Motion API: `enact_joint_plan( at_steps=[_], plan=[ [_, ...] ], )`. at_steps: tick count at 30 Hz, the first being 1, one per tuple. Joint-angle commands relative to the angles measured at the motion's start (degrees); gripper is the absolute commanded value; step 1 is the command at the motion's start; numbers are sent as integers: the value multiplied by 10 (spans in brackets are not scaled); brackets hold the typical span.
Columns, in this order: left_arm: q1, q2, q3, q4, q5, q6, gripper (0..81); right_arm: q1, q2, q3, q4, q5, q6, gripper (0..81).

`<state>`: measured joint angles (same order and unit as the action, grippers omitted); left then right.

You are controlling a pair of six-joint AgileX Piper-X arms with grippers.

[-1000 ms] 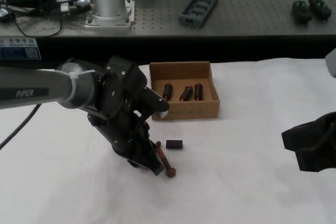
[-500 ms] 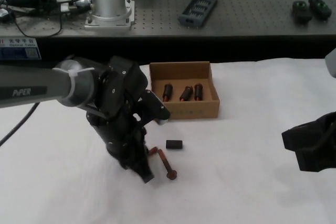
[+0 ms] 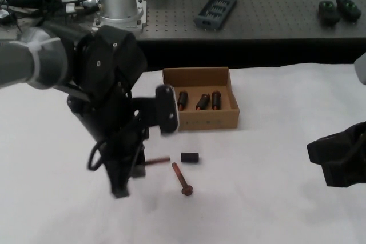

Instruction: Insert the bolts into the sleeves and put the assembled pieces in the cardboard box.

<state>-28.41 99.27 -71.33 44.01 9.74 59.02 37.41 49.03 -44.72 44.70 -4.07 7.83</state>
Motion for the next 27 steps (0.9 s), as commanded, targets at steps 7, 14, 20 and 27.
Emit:
enact_joint_plan(
  at_steps=[7, 14, 20, 27],
  plan=[
    [0, -2, 8, 103, 77, 369, 6, 1, -4, -1, -4, -8, -87, 18],
    [0, 35, 8, 80, 93, 508, 6, 1, -4, -1, -4, -13, -92, 18],
    [-4, 79, 8, 12, 98, 611, 6, 1, -4, -1, -4, -33, -92, 18],
    [-5, 120, 8, 10, 68, 713, 6, 1, -4, -1, -3, -36, -92, 18]
  ],
)
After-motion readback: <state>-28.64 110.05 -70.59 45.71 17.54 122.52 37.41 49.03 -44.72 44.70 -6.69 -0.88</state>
